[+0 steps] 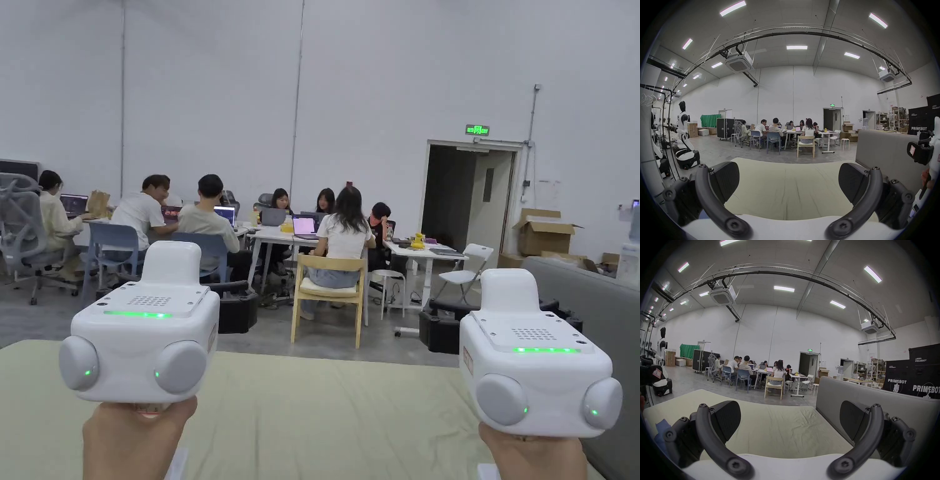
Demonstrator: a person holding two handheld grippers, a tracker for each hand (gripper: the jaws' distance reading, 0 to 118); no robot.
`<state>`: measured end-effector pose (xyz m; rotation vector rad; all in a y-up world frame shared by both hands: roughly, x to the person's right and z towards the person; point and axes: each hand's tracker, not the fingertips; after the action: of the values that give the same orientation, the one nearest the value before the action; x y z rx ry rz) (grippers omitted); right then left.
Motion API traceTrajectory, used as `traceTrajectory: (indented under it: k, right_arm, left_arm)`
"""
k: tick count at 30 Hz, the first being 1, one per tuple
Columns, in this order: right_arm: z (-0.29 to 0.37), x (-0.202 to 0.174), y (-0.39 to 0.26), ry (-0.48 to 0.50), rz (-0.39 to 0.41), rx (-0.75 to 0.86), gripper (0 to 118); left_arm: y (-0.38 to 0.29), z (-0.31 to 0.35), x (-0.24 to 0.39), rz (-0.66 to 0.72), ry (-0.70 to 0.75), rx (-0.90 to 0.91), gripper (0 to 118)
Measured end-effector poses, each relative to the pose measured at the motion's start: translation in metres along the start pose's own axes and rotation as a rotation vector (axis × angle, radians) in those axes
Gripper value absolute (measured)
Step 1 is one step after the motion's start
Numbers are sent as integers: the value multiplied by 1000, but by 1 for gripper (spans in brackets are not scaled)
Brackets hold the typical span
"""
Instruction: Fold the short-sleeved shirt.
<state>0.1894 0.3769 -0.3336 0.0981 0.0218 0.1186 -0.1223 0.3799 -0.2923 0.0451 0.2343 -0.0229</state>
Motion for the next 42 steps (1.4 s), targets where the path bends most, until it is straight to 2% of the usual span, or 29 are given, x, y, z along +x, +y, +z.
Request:
traceTrajectory:
  k: [12,33,40,42]
  right_arm:
    - [-6,6,-6,1,-27,-5,118]
    - [-5,-1,-14,13,-8,-16,118]
    - [-4,0,-14,15,-28,-18,118]
    - [-2,3,-13,-2,-32,-9,118]
  left_arm:
    - [-1,-1,2,9,2,3,118]
    - [-12,-9,5,-7,0,-22,118]
    - [-7,-1,5,-15,-5,35,118]
    - [-3,3,3,0,-45,62,118]
